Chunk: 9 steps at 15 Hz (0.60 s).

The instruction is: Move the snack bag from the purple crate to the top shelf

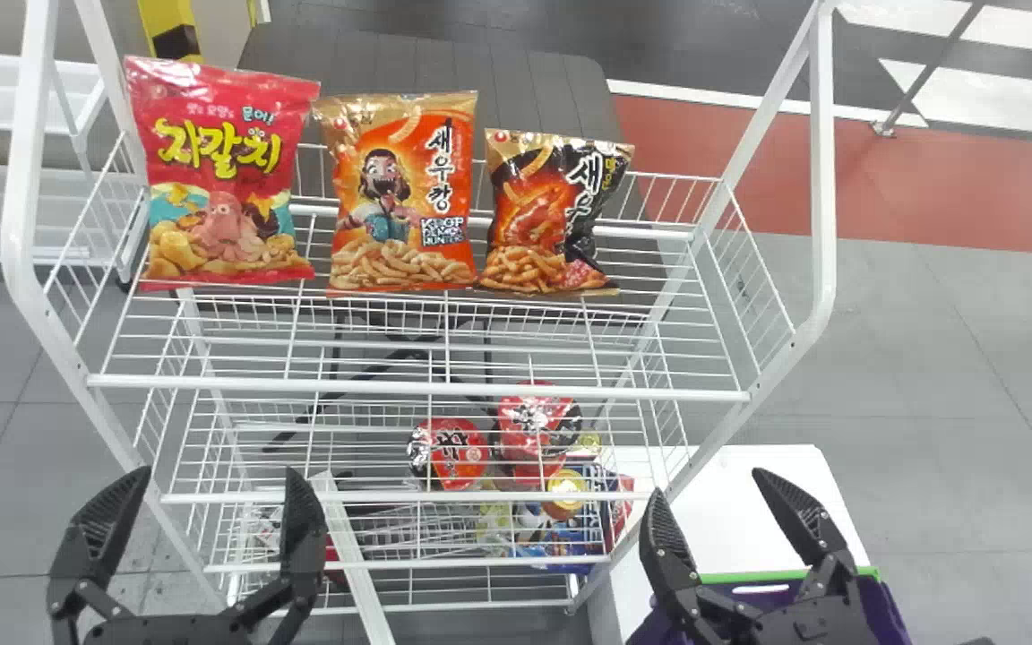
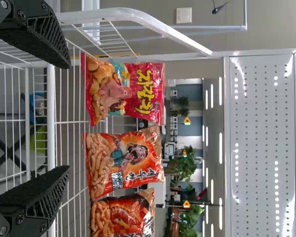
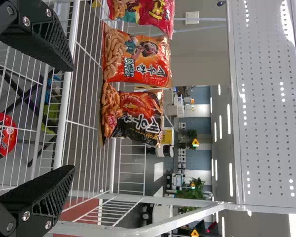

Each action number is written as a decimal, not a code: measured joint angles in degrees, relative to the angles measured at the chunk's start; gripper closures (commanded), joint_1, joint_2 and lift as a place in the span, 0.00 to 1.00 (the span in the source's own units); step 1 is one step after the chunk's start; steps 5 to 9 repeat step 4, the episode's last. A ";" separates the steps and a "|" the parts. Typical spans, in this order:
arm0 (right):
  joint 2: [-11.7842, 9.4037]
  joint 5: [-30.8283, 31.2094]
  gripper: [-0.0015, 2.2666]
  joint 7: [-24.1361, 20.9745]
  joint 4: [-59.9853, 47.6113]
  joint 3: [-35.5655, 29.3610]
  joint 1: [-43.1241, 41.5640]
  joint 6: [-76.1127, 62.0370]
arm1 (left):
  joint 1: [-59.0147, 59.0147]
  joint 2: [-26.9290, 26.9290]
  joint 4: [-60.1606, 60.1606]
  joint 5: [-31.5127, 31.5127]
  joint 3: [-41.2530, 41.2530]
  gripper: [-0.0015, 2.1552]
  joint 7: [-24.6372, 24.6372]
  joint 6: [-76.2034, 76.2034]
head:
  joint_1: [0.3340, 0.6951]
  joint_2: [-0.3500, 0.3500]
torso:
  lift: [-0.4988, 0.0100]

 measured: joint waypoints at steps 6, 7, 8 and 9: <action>0.00 -0.27 0.06 0.00 0.09 -0.05 -0.03 -0.59 | 0.00 -0.06 -0.03 0.00 -0.06 0.04 0.00 0.00 | 1.00 0.21 | 1.00; 0.00 -0.27 0.06 0.00 0.09 -0.05 -0.03 -0.59 | 0.00 -0.06 -0.03 0.00 -0.06 0.04 0.00 0.00 | 1.00 0.21 | 1.00; 0.00 -0.27 0.06 0.00 0.09 -0.05 -0.03 -0.59 | 0.00 -0.06 -0.03 0.00 -0.06 0.04 0.00 0.00 | 1.00 0.21 | 1.00; 0.00 -0.27 0.06 0.00 0.09 -0.05 -0.03 -0.59 | 0.00 -0.06 -0.03 0.00 -0.06 0.04 0.00 0.00 | 1.00 0.21 | 1.00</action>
